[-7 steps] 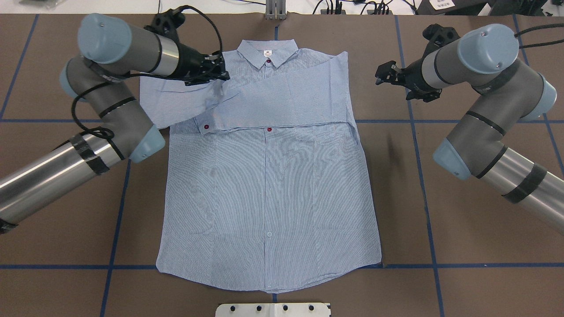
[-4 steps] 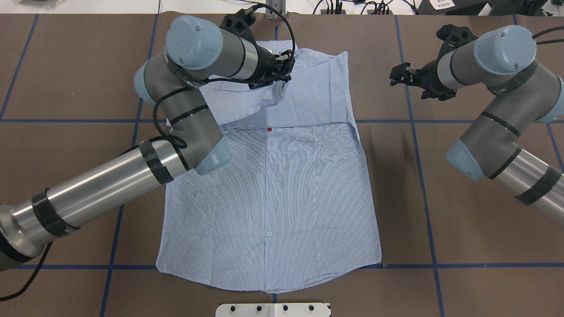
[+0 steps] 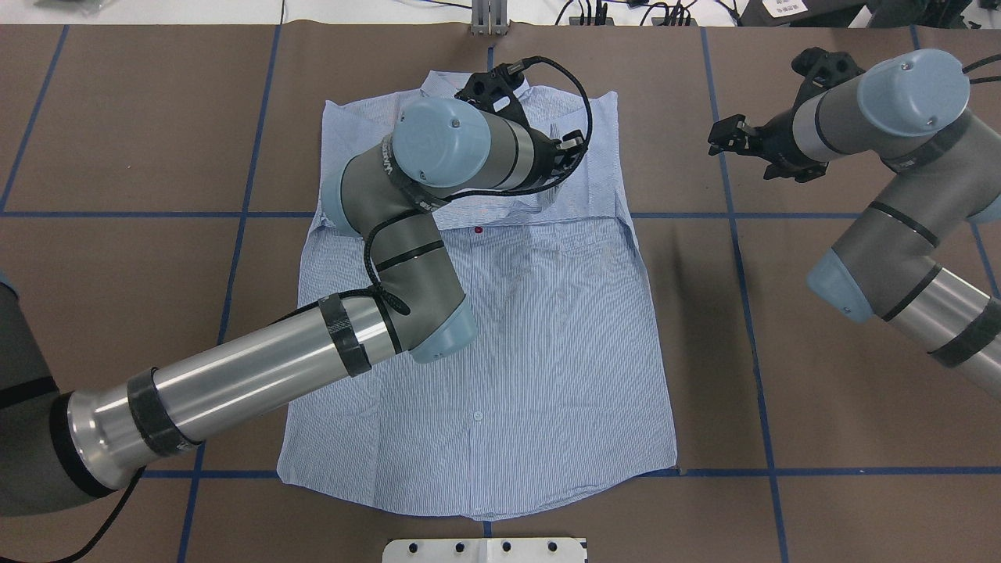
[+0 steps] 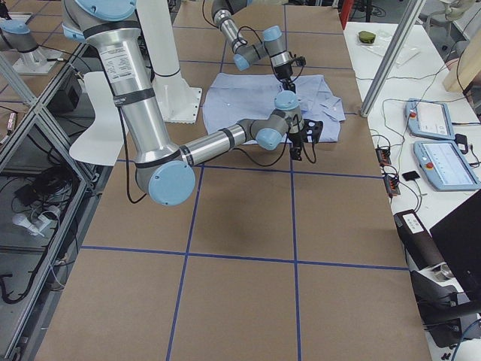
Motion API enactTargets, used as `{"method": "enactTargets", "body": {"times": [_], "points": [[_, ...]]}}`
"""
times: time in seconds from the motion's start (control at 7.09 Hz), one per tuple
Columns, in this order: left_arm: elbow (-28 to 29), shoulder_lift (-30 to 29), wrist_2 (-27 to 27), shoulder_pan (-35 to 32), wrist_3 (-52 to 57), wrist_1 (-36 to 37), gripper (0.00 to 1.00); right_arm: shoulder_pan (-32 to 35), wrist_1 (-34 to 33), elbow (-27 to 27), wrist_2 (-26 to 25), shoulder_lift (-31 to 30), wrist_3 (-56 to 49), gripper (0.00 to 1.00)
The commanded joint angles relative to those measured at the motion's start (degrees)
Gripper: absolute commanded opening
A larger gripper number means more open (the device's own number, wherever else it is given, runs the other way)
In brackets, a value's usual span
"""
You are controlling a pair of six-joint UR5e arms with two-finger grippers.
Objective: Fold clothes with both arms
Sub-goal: 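Fold the other sleeve across the shirt with the left gripper while the right gripper withdraws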
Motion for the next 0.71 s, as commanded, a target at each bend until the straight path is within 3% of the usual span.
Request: {"method": "enactTargets", "body": {"times": [0.0,0.28,0.42,0.56], "points": [[0.67,-0.78,2.34,1.31,0.38,0.08,0.99,0.16,0.02,0.44,0.02,-0.93,0.08,1.0],[0.24,-2.09,2.35,1.32,0.38,0.43,1.0,-0.02,-0.06,2.71,0.63,-1.55,1.04,1.0],[-3.42,-0.62,1.91,1.14,0.3,1.48,1.0,-1.41,-0.07,5.78,0.46,-3.38,2.88,1.0],[-10.33,4.26,1.74,1.05,0.38,3.66,0.99,-4.99,-0.07,7.72,-0.41,-3.84,11.6,1.0]]}}
